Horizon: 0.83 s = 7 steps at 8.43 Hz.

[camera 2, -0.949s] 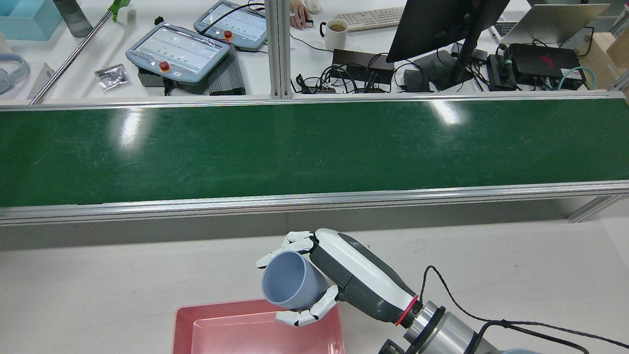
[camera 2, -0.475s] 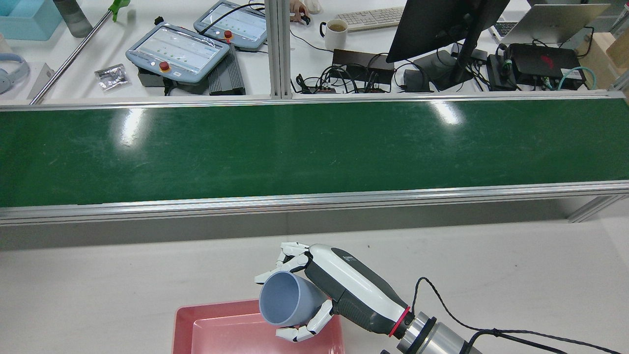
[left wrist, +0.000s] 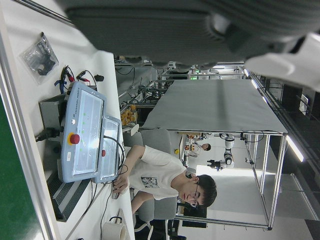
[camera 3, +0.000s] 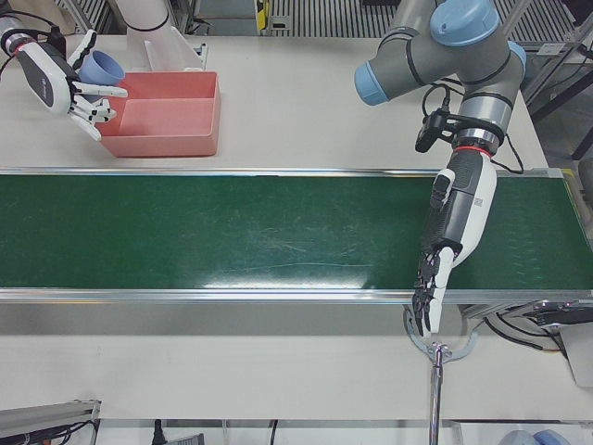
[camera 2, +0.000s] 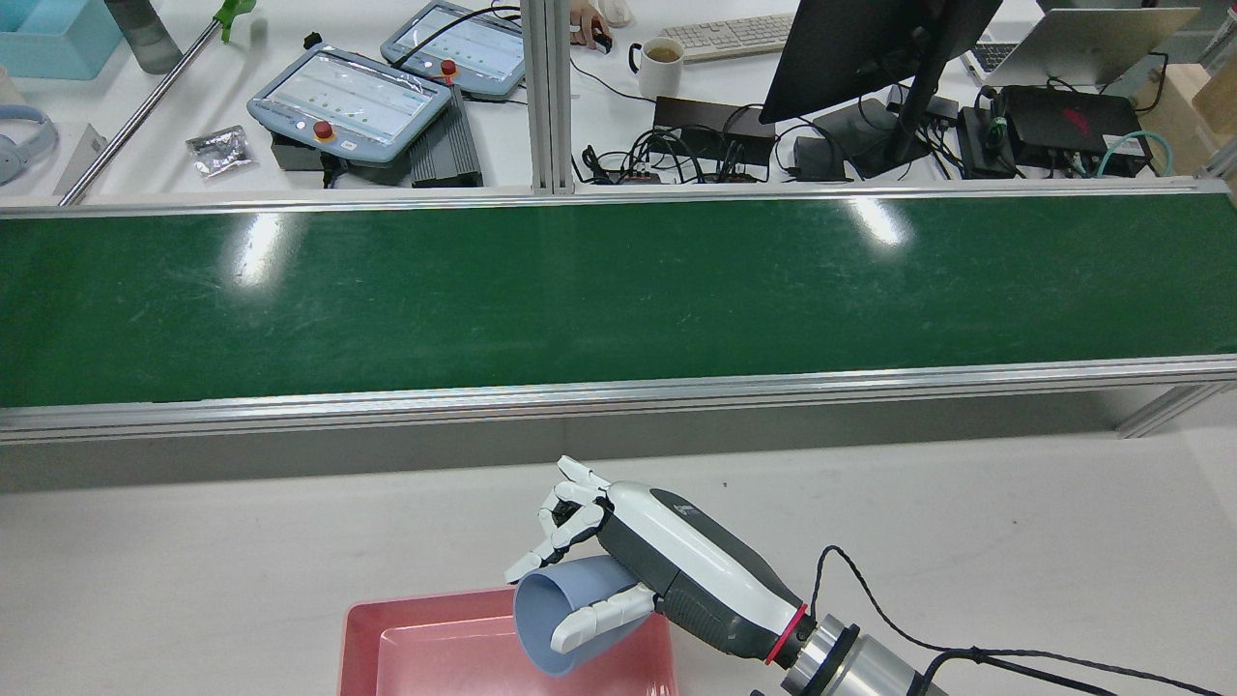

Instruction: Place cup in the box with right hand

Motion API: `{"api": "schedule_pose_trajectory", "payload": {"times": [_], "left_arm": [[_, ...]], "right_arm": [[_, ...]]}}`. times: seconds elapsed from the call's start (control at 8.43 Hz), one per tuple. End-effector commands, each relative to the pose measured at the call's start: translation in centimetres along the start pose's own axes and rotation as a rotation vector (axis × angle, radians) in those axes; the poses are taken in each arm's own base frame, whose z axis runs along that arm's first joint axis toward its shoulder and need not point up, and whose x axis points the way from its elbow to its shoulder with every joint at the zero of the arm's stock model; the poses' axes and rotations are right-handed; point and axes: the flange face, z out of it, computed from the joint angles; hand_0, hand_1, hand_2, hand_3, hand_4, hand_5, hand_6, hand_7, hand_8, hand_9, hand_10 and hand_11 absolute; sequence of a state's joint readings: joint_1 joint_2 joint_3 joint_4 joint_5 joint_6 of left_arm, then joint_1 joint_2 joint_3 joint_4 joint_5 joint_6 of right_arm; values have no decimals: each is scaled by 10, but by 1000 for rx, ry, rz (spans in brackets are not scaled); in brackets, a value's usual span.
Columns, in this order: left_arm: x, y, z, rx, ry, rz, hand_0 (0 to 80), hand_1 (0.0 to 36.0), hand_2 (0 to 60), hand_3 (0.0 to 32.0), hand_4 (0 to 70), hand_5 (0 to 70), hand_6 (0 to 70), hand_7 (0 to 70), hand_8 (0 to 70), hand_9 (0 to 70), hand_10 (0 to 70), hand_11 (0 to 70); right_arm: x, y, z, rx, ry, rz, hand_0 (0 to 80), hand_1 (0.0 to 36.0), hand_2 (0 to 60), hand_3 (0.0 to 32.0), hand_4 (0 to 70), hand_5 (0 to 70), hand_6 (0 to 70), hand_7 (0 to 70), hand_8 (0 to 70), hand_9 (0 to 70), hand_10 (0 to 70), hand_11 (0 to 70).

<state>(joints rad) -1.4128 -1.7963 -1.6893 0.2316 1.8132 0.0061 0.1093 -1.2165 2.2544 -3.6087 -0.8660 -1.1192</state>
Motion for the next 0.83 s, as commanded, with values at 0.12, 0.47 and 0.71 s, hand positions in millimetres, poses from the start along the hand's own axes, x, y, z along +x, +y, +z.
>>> {"api": "schedule_pose_trajectory", "payload": {"times": [0.12,0.47,0.71], "left_arm": [[0,1,0,-1,0,0,0,0,0,0,0,0,0,0,0,0,0,0],[0,1,0,-1,0,0,0,0,0,0,0,0,0,0,0,0,0,0],[0,1,0,-1,0,0,0,0,0,0,0,0,0,0,0,0,0,0]], "right_arm": [[-10,1,-5,-9,-8,9,0,0,0,0,383,0,248,700,244,488,29,24],[-115,-44,-41,34,-133,0,52,0,0,0,441,0,249,700,244,487,34,34],[-203,-97,-85,96,-229,3,526,90,0,0,479,57,281,700,263,494,58,93]]}}
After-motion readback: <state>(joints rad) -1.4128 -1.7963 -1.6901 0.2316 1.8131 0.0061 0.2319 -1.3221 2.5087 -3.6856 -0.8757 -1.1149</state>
